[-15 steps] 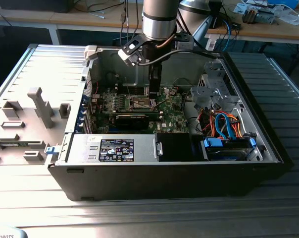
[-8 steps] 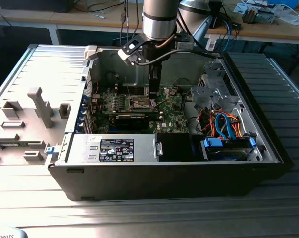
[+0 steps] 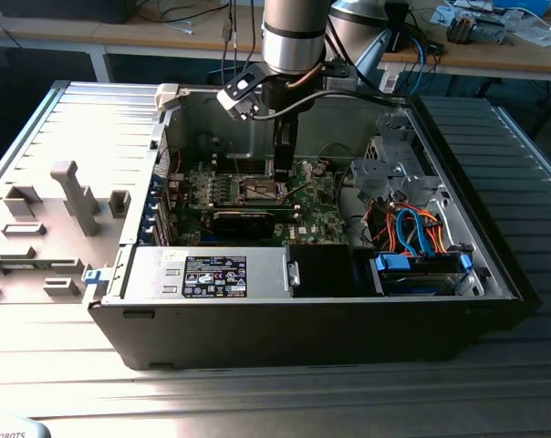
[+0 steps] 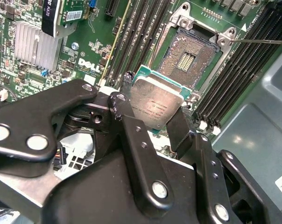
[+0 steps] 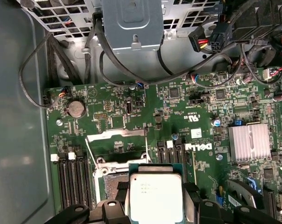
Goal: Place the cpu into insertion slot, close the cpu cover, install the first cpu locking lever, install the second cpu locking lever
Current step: 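Place the cpu into insertion slot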
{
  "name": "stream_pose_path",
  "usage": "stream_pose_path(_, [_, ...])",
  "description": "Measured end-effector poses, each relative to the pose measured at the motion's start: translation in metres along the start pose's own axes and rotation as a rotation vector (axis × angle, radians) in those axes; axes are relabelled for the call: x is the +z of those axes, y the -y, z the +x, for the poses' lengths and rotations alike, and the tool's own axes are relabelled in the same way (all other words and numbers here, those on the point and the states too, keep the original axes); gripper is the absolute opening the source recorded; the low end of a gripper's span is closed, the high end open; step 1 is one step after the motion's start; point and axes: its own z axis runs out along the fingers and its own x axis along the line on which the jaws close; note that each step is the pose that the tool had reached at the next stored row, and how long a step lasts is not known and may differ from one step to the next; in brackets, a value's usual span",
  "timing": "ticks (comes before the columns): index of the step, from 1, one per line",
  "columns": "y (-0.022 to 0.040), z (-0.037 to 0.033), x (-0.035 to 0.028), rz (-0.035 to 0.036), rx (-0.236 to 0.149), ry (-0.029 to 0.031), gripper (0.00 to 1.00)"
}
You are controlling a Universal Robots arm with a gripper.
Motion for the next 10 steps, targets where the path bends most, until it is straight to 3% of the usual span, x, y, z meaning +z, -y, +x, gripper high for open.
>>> stream_pose_path(10, [0.0001, 0.0, 0.0009, 0.0, -0.001, 0.0, 0.54])
